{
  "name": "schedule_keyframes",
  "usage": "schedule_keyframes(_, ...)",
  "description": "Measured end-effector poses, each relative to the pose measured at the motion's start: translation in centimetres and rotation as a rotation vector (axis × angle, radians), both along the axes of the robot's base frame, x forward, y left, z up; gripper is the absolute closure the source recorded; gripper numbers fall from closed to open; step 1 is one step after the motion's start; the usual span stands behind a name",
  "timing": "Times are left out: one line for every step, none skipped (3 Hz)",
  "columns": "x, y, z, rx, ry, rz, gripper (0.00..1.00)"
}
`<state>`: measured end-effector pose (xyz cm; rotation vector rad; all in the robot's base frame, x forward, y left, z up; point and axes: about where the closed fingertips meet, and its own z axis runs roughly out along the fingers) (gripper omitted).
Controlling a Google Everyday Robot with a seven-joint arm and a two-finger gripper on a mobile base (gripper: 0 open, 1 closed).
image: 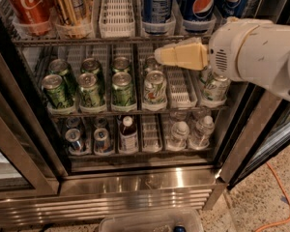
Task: Pick pepsi can from top shelf of fridge
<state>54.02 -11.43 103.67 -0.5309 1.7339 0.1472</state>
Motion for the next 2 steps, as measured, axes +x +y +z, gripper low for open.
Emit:
schedule_keyframes(0.89, 0.23, 1.05, 0.055, -0.033, -0.036, 0.00)
schedule_keyframes(0.57, 0.09, 0.97, 0.051, -0.034, -0.043, 0.00)
